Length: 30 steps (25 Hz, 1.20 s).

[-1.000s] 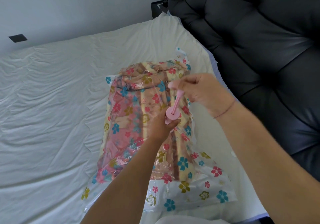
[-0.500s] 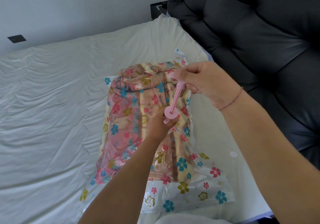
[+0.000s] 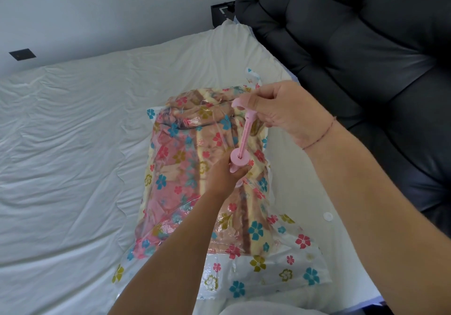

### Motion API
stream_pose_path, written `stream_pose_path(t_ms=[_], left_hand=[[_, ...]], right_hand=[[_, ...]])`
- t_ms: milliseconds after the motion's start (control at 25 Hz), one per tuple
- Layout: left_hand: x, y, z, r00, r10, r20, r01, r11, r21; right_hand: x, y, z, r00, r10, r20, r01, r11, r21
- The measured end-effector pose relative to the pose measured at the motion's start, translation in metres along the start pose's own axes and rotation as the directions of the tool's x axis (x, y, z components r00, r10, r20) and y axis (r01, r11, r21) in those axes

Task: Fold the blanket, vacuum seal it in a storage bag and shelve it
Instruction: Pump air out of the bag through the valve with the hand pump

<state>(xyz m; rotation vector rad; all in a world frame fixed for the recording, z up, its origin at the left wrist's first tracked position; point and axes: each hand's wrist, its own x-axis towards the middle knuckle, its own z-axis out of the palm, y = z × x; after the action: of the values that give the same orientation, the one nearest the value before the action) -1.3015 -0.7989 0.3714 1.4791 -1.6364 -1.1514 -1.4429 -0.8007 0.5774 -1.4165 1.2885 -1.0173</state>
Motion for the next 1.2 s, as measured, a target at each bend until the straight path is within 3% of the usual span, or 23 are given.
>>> stream_pose_path(t_ms=[80, 240, 320, 480, 560, 640, 720, 840, 920, 1000, 1120, 1200], left_hand=[[-0.001, -0.001, 0.002, 1.000, -0.004, -0.009, 0.004, 1.000, -0.001], [-0.006, -0.003, 0.007, 1.000, 0.027, 0.005, -0.027, 0.999, 0.025], [-0.006, 0.001, 0.006, 1.000, 0.026, -0.009, -0.026, 1.000, -0.005], [-0.005, 0.004, 0.004, 1.000, 0.000, -0.001, 0.000, 1.000, -0.017], [-0.008, 0.004, 0.005, 1.000, 0.002, -0.001, -0.002, 1.000, -0.006], [-0.010, 0.004, 0.009, 1.000, 0.032, 0.000, -0.032, 0.999, 0.016], [-0.011, 0.006, 0.011, 0.999, 0.036, 0.001, -0.036, 0.999, 0.018], [-0.008, 0.006, 0.008, 1.000, 0.010, 0.000, -0.010, 1.000, 0.012], [-0.007, 0.005, 0.008, 1.000, -0.003, 0.005, 0.003, 1.000, 0.007], [-0.010, 0.009, 0.009, 1.000, -0.004, -0.003, 0.004, 1.000, 0.003], [-0.012, 0.009, 0.011, 1.000, 0.030, 0.001, -0.030, 0.999, 0.036], [-0.013, 0.009, 0.009, 0.999, 0.033, -0.006, -0.032, 0.999, 0.016]], right_hand=[[-0.003, 0.021, 0.008, 0.999, 0.044, 0.012, -0.044, 0.997, -0.056], [-0.014, 0.081, 0.035, 0.943, 0.331, 0.040, -0.317, 0.928, -0.196], [-0.010, 0.060, 0.022, 0.966, 0.258, 0.030, -0.250, 0.955, -0.162], [-0.005, 0.009, -0.008, 1.000, 0.014, 0.028, -0.015, 0.998, 0.060], [-0.010, 0.036, 0.004, 0.996, 0.080, 0.037, -0.079, 0.997, -0.018], [-0.016, 0.073, 0.026, 0.960, 0.279, 0.029, -0.272, 0.950, -0.154], [-0.019, 0.076, 0.029, 0.952, 0.307, 0.008, -0.300, 0.935, -0.191], [-0.015, 0.027, 0.000, 0.997, 0.057, -0.042, -0.061, 0.993, -0.106], [-0.012, 0.009, -0.013, 0.999, -0.035, -0.031, 0.035, 0.999, -0.010], [-0.012, 0.031, -0.004, 1.000, 0.030, -0.006, -0.030, 0.997, -0.068], [-0.017, 0.088, 0.026, 0.958, 0.287, 0.020, -0.276, 0.935, -0.223], [-0.018, 0.083, 0.026, 0.967, 0.254, 0.014, -0.246, 0.950, -0.193]])
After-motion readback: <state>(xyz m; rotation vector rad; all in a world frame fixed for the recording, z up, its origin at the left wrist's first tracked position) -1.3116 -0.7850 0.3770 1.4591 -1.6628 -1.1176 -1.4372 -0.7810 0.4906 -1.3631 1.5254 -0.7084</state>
